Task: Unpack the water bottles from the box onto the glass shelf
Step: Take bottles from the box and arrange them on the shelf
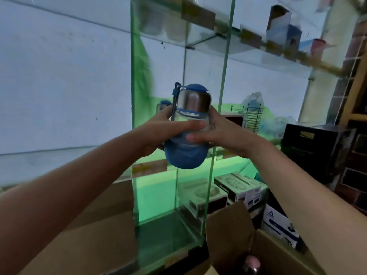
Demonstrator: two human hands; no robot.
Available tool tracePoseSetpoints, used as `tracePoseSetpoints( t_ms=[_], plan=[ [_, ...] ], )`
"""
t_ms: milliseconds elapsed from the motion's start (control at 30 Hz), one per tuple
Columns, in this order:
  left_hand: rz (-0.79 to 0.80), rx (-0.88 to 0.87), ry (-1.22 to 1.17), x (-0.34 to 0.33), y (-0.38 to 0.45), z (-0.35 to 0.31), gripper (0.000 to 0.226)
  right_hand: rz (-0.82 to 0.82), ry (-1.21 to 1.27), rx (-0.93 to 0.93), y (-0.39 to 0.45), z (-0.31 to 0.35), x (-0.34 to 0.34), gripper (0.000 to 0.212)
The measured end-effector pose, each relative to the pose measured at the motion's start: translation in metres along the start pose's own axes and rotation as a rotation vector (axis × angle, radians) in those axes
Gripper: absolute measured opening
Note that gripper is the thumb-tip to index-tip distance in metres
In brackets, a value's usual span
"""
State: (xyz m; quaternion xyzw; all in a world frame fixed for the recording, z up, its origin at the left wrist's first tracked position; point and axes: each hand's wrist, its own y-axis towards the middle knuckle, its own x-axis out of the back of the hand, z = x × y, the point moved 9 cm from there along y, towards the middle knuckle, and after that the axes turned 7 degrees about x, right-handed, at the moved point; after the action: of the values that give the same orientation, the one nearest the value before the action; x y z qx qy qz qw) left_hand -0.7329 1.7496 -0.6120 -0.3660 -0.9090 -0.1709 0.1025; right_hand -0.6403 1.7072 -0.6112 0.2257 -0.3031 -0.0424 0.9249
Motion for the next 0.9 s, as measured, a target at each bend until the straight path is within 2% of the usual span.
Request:
tracePoseSetpoints(
  t_ms=[233,367,533,767,900],
  plan=[
    [-0.160,0.141,-0.108,0.043,0.049,0.045,0.042,-0.160,0.005,-0.106,0.058,-0.045,-0.010,0.064],
    [-0.216,0.184,-0.190,0.047,0.071,0.069,0.047,-0.220,0.003,-0.123,0.066,-0.059,-0.013,0.067],
    [-0.265,0.172,-0.156,0.045,0.091,0.085,0.056,-0.203,-0.010,-0.148,0.070,-0.071,-0.016,0.056],
    [-0.339,0.239,-0.043,0.041,0.093,0.090,0.085,-0.217,-0.008,-0.203,0.058,-0.091,-0.013,0.073],
    [-0.517,0.293,0.111,0.049,0.074,0.078,0.106,-0.233,-0.069,-0.230,0.047,-0.097,-0.005,0.086]
  ],
)
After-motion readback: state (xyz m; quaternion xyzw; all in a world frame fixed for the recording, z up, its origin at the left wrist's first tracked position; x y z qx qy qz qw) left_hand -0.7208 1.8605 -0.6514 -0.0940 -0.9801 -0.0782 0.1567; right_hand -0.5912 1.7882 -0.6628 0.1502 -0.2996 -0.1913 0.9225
